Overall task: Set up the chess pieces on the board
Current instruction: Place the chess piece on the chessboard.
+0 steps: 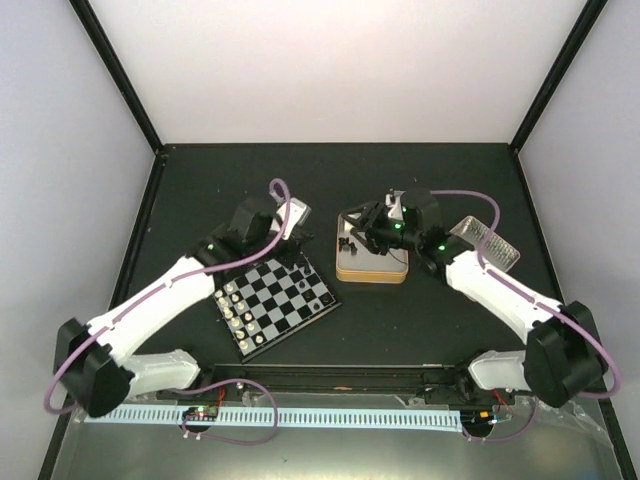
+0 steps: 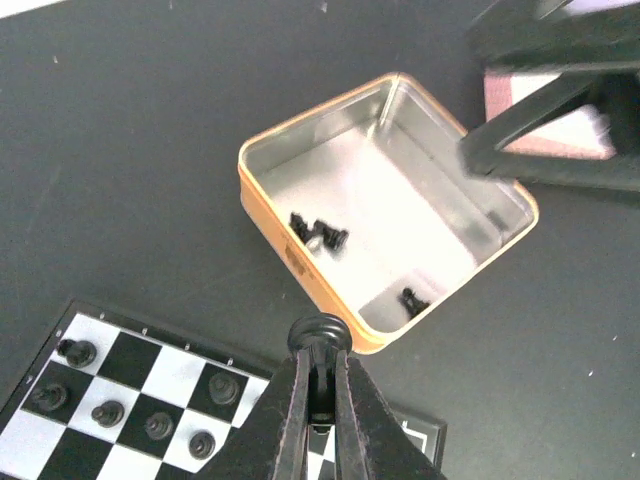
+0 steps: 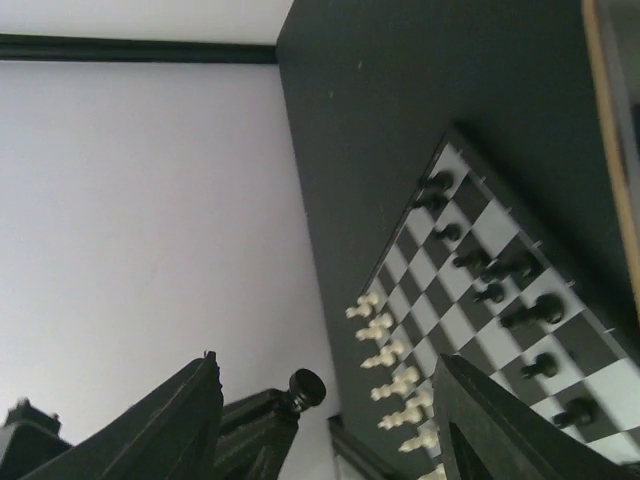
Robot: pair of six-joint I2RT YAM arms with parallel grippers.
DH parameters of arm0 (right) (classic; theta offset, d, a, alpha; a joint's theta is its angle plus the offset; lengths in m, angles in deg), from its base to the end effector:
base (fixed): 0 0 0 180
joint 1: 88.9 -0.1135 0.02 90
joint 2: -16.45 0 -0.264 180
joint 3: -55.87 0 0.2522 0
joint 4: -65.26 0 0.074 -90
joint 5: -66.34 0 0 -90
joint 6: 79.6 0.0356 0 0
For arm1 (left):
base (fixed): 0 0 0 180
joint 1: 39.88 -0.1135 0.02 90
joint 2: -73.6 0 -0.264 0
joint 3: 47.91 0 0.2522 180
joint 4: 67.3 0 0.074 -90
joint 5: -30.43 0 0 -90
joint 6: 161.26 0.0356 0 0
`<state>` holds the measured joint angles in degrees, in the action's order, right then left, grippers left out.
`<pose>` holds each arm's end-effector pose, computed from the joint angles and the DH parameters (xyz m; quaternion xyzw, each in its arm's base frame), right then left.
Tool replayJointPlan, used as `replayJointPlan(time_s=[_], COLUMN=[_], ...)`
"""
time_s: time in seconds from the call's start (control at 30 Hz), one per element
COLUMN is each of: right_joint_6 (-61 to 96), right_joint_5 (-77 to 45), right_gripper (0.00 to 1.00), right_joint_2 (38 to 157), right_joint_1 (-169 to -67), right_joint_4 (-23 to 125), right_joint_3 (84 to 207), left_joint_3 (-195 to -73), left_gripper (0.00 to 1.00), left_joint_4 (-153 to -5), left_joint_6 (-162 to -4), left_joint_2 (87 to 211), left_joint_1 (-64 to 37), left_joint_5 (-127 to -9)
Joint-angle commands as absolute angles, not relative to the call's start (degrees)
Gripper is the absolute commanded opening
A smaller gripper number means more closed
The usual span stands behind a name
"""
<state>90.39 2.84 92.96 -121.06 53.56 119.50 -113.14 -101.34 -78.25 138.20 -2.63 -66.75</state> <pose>0.2460 0.1734 0.2700 0.2188 0.7989 0.5441 0.1335 0.1965 -0.1550 0.2946 0.2580 0.8406 -0.2292 0.4175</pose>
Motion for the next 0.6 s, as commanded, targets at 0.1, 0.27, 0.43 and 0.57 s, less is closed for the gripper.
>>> replayJointPlan(time_s=[0.1, 0.27, 0.43, 0.57], right_joint_6=[74.4, 69.9, 68.6, 68.4], right_joint_5=[-8.0, -11.1, -11.8, -10.9], right_gripper=[0.58, 0.58, 0.59, 0.59], right_joint_2=[87.1, 85.8, 85.7, 86.9], right_joint_1=[-119.3, -118.7, -118.3, -118.1], right_joint_4=[40.5, 36.3, 35.1, 35.2], right_joint_3=[119.8, 119.9, 119.2, 118.8], left_joint_3=[-130.0, -139.0, -145.0, -147.7], left_gripper=[0.02, 0.02, 0.01, 0.02], left_joint_4=[-124.7, -132.2, -135.8, -137.1], left_joint_6=[-75.0, -76.8, -79.1, -80.1], left_joint_2=[154.6, 166.4, 174.2, 179.1], left_joint_1=[-4.2, -6.8, -10.1, -12.7], left_joint_5=[-63.9, -63.2, -63.7, -64.6])
